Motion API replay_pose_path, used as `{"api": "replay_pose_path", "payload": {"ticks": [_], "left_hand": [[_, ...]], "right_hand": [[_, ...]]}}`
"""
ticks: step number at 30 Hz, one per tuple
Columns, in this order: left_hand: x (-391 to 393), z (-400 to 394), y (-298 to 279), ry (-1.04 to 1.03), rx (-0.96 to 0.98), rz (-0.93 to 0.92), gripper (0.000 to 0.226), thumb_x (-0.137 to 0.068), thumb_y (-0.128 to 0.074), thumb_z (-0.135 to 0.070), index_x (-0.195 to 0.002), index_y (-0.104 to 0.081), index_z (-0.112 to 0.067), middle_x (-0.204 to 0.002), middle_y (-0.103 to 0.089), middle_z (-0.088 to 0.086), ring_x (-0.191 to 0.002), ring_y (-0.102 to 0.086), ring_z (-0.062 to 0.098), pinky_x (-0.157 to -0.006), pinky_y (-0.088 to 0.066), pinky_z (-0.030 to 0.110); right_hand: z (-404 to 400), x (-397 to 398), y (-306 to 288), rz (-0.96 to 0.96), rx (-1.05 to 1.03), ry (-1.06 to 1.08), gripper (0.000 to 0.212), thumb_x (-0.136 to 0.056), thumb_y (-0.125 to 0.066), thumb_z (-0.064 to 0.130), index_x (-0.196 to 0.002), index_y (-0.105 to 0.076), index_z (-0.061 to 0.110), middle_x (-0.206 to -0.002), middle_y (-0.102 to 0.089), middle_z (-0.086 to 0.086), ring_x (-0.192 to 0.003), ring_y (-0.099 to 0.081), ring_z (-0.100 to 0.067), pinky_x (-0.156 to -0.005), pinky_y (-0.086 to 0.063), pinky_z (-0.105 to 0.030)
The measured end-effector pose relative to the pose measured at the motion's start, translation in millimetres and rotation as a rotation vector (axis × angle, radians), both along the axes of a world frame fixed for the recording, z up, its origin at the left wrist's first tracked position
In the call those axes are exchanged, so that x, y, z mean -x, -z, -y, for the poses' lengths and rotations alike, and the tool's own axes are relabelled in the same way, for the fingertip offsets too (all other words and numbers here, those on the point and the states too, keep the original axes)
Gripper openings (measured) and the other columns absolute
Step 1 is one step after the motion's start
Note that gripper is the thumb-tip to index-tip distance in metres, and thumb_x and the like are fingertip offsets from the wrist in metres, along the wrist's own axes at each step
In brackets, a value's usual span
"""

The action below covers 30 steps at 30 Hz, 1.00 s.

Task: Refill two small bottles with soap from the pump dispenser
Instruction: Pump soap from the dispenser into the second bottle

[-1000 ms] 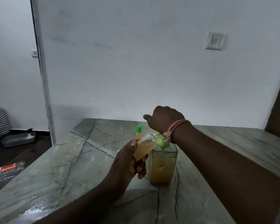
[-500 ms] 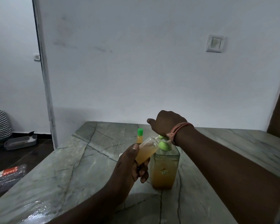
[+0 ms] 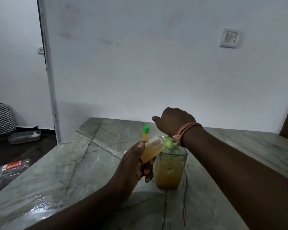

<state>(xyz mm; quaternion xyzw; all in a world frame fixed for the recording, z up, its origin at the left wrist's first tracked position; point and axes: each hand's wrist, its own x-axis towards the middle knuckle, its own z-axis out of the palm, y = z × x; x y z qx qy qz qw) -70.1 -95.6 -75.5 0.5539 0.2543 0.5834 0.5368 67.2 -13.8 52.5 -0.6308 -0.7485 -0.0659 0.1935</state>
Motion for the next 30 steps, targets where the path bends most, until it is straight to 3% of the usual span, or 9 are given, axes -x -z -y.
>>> {"api": "replay_pose_path", "payload": {"ticks": [5, 9, 11, 15, 18, 20, 23, 26, 30], "left_hand": [[-0.1, 1.8, -0.4, 0.006, 0.0, -0.001, 0.047, -0.092, -0.046, -0.044, -0.122, -0.055, -0.01, -0.077, -0.052, 0.012, -0.056, -0.046, 0.016, -0.048, -0.043, 0.03], [1.0, -2.7, 1.4, 0.008, 0.003, 0.016, 0.048, -0.094, -0.044, -0.043, -0.125, -0.054, -0.009, -0.079, -0.051, 0.014, -0.057, -0.045, 0.017, -0.048, -0.043, 0.031], [0.2, -1.3, 2.5, 0.011, 0.004, 0.012, 0.048, -0.094, -0.045, -0.044, -0.127, -0.055, -0.01, -0.08, -0.051, 0.014, -0.057, -0.046, 0.018, -0.048, -0.043, 0.031], [-0.2, 0.4, 0.9, 0.007, 0.011, 0.011, 0.047, -0.092, -0.047, -0.045, -0.125, -0.057, -0.014, -0.08, -0.052, 0.014, -0.057, -0.046, 0.018, -0.048, -0.043, 0.031], [-0.9, 1.3, -1.4, 0.003, 0.03, 0.015, 0.054, -0.088, -0.052, -0.05, -0.125, -0.055, -0.011, -0.078, -0.052, 0.013, -0.056, -0.046, 0.017, -0.048, -0.043, 0.031], [-0.8, 1.3, -1.1, 0.003, 0.036, 0.011, 0.059, -0.085, -0.054, -0.053, -0.125, -0.054, -0.009, -0.077, -0.052, 0.013, -0.055, -0.046, 0.017, -0.047, -0.042, 0.031], [-0.8, 0.1, -0.4, -0.002, 0.035, 0.008, 0.054, -0.089, -0.048, -0.047, -0.125, -0.053, -0.007, -0.077, -0.052, 0.013, -0.055, -0.046, 0.016, -0.047, -0.043, 0.031], [-1.3, -0.6, 0.1, -0.002, 0.023, 0.015, 0.052, -0.091, -0.046, -0.044, -0.124, -0.052, -0.004, -0.077, -0.052, 0.013, -0.055, -0.046, 0.016, -0.047, -0.043, 0.03], [-0.9, -0.1, -1.5, -0.016, 0.04, -0.002, 0.054, -0.09, -0.047, -0.045, -0.125, -0.052, -0.005, -0.077, -0.052, 0.014, -0.055, -0.047, 0.017, -0.048, -0.043, 0.031]], "right_hand": [[-4.0, -0.3, -8.2, 0.081, 0.029, -0.034, 0.039, -0.092, -0.05, 0.052, -0.073, -0.044, 0.018, -0.079, -0.048, 0.0, -0.079, -0.05, -0.024, -0.072, -0.041, -0.031], [-9.7, -6.3, 2.7, -0.129, 0.101, -0.047, 0.044, -0.092, -0.047, 0.05, -0.061, -0.045, 0.018, -0.065, -0.051, -0.001, -0.065, -0.051, -0.021, -0.064, -0.039, -0.03], [-8.9, -11.0, 3.3, -0.162, 0.164, -0.044, 0.043, -0.092, -0.047, 0.047, -0.061, -0.047, 0.017, -0.064, -0.05, -0.001, -0.068, -0.053, -0.024, -0.062, -0.038, -0.03], [-3.7, -7.1, 0.9, -0.05, 0.084, 0.01, 0.041, -0.092, -0.044, 0.052, -0.072, -0.05, 0.017, -0.079, -0.055, -0.001, -0.08, -0.053, -0.025, -0.072, -0.042, -0.032], [3.8, -2.5, -4.5, 0.068, -0.059, 0.037, 0.03, -0.093, -0.045, 0.047, -0.091, -0.058, 0.02, -0.103, -0.065, -0.006, -0.09, -0.059, -0.028, -0.073, -0.041, -0.032], [5.0, 0.3, -9.5, 0.147, -0.128, 0.028, 0.025, -0.093, -0.048, 0.043, -0.096, -0.061, 0.021, -0.108, -0.066, -0.005, -0.096, -0.062, -0.028, -0.072, -0.041, -0.032], [2.7, 3.0, -3.3, 0.098, -0.114, 0.037, 0.02, -0.092, -0.049, 0.04, -0.085, -0.052, 0.022, -0.099, -0.064, -0.005, -0.089, -0.059, -0.028, -0.071, -0.039, -0.032], [0.4, 2.2, 0.9, 0.006, -0.019, 0.065, 0.029, -0.09, -0.048, 0.038, -0.072, -0.049, 0.015, -0.081, -0.056, -0.001, -0.077, -0.054, -0.024, -0.068, -0.039, -0.031], [1.5, 2.2, 0.5, 0.021, -0.041, 0.045, 0.025, -0.09, -0.049, 0.038, -0.073, -0.051, 0.019, -0.076, -0.051, -0.001, -0.077, -0.055, -0.025, -0.068, -0.041, -0.031]]}}
